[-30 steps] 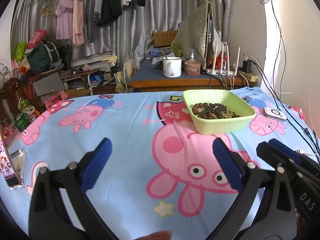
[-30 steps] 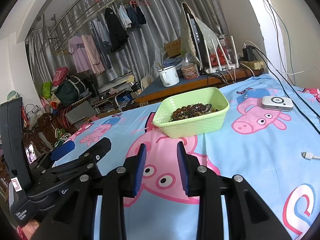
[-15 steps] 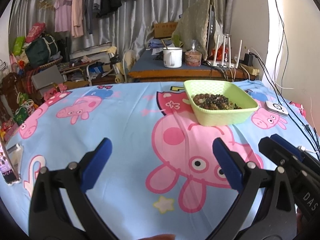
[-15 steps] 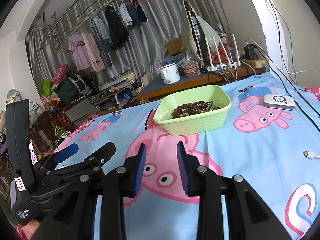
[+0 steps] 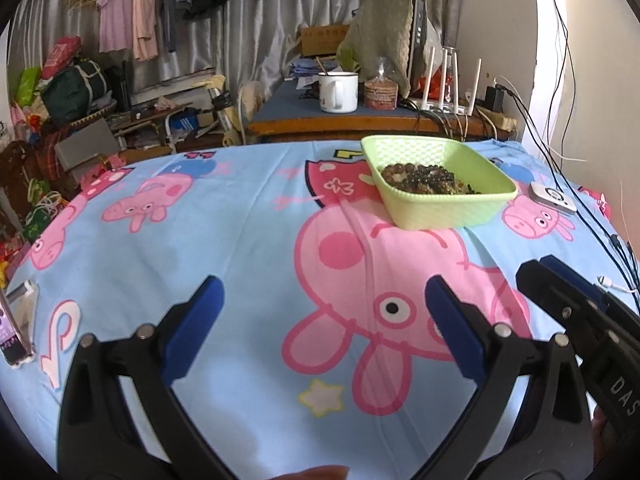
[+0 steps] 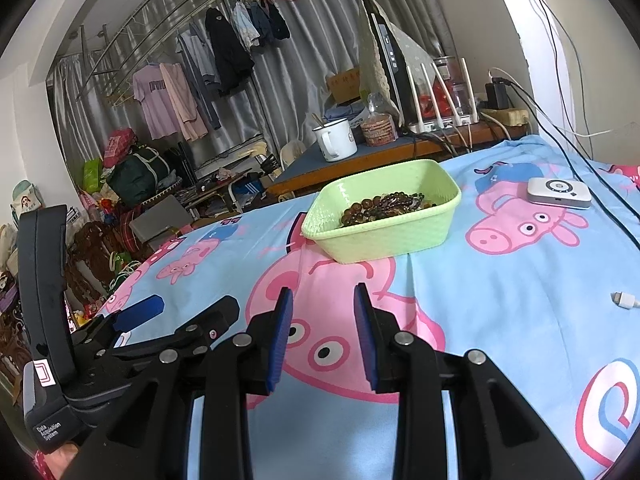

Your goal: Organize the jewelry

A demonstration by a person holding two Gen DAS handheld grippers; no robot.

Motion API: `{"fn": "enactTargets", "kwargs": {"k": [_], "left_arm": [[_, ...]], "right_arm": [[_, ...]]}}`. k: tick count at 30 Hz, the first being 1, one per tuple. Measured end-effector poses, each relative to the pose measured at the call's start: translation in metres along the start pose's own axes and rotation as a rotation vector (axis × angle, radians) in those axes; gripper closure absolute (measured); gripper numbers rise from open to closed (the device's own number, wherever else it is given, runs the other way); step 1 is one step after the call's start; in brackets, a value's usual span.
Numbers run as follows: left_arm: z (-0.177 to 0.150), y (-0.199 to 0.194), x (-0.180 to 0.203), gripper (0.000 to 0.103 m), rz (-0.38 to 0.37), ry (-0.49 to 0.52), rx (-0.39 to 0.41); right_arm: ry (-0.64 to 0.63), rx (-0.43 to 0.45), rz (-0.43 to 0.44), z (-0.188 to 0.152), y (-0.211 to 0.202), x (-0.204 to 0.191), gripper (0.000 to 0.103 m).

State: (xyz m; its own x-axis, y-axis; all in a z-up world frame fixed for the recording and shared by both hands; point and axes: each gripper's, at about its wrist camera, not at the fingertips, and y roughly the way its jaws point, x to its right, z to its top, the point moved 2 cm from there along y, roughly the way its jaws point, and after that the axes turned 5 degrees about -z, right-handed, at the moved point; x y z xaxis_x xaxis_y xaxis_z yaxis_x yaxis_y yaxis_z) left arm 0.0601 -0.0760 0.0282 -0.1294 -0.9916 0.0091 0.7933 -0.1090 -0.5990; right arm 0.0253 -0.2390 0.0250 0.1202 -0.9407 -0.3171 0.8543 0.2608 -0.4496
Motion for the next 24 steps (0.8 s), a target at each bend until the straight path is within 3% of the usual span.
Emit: {"fn": "enactTargets", "kwargs": {"k": [24], "left_arm": [[-0.0066, 0.0103, -0.0035, 0.007, 0.002, -0.023, -0.037]], "right_arm": [[0.002, -0.009, 0.001, -0.0052, 0.0035, 0.001, 0.103]]}}
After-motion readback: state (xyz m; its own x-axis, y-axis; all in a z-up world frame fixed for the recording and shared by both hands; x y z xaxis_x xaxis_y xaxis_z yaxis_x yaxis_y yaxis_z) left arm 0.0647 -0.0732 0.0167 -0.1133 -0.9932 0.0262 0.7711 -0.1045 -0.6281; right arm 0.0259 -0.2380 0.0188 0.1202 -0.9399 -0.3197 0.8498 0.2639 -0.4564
